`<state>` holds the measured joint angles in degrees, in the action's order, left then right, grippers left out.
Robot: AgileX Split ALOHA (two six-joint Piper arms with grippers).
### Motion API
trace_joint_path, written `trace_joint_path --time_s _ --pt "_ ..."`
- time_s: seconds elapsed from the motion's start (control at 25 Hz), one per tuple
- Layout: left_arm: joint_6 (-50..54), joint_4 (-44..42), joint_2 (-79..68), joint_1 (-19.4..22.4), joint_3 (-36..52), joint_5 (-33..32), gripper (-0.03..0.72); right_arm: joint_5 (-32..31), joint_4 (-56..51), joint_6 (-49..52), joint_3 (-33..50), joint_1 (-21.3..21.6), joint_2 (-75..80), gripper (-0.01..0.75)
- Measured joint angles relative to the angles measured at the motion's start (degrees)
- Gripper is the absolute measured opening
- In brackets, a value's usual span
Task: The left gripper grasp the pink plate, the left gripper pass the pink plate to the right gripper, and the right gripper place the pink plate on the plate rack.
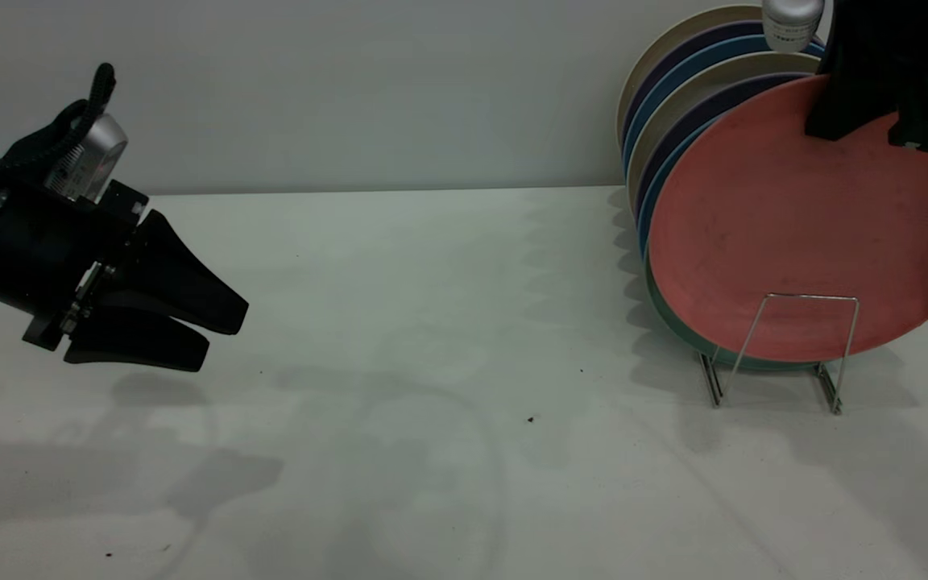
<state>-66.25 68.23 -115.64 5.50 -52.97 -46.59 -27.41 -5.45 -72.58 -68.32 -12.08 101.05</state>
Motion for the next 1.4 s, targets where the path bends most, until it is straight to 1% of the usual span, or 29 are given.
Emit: trace_joint_path --time_s 0.08,0.24,0.36,0.44,0.56,0.68,0.8,0.88,0.96,1.04,1.12,1.28,1.4 --pt "0.0 0.0 0.0 0.0 0.0 0.04 0.577 -1.09 -0.11 0.71 0.0 0.0 0.0 0.168" --pt "0.36 0.0 0.0 0.0 0.0 0.36 0.577 -2.68 -0.44 2.58 0.0 0.0 0.0 0.303" --pt "1.63 0.0 0.08 0.0 0.0 2.46 0.577 -3.51 -0.69 5.55 0.0 0.0 0.0 0.404" --pt "2.63 -0.46 0.85 0.0 0.0 5.15 0.577 -3.94 -0.69 9.3 0.0 0.0 0.0 0.466" --pt "5.82 -4.22 3.07 0.0 -0.6 9.15 0.577 -4.11 -0.33 17.56 0.0 0.0 -0.84 0.545" --pt "13.29 -12.6 6.45 0.0 -2.46 12.01 0.577 -4.15 -0.17 32.88 0.0 0.0 -3.71 0.597" --pt "24.58 -24.78 10.37 0.0 -4.66 12.28 0.577 -6.38 0.28 51.92 -0.04 0.14 -7.36 0.603" --pt "33.13 -33.71 13.24 0.0 -5.62 11.7 0.577 -9.83 1.77 63.29 -0.04 0.65 -8.79 0.594" --pt "42.02 -42.78 16.18 0.0 -5.84 10.29 0.577 -15.37 4.58 71.41 -0.04 0.92 -9.76 0.579" --pt "48.47 -50.92 19.57 0.0 -5.84 7.4 0.577 -21.6 6.76 75.02 -0.04 1.12 -10.98 0.573" --pt "52.35 -55.54 23.09 0.0 -5.84 4.29 0.577 -28.97 7.63 76.53 -0.04 1.18 -12.94 0.573" --pt "53.82 -57.82 32.49 0.0 -5.37 -2.3 0.575 -39.56 7.75 77.07 0.09 1.18 -19.45 0.569" --pt "53.69 -57.99 41.69 0.0 -1.82 -5.3 0.556 -42.09 7.75 76.09 2.44 1.18 -26.53 0.569"
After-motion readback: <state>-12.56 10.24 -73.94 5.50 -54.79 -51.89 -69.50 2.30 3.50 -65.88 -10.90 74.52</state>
